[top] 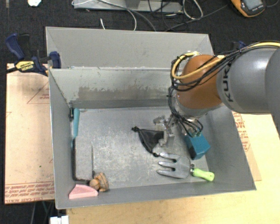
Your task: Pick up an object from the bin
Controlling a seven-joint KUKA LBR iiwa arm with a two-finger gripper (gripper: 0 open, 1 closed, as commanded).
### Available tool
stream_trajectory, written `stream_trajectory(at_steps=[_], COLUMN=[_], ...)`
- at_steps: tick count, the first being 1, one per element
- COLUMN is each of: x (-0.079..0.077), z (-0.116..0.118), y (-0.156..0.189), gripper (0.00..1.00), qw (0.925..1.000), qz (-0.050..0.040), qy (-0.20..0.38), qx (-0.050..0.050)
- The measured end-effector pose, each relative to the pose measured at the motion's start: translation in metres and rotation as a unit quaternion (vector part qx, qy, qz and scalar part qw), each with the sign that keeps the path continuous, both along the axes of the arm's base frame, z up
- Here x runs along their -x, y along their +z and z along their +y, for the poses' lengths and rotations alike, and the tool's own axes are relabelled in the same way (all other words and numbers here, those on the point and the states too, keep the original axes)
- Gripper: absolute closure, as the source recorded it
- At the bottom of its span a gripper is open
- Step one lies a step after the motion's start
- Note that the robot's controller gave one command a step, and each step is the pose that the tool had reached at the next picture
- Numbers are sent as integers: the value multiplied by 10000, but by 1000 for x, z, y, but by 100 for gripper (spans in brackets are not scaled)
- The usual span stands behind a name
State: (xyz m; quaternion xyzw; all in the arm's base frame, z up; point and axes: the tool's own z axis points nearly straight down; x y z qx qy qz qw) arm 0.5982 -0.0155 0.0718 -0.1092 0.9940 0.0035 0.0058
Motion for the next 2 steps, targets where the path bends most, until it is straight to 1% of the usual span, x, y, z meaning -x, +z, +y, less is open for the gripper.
stream_trajectory(at_steps=[1,2], x=[0,-3], z=[4,-1], y=[67,143], gripper=[100,100], qw=[10000,9985], qz=[15,15], qy=[16,547], qx=[-2,-1])
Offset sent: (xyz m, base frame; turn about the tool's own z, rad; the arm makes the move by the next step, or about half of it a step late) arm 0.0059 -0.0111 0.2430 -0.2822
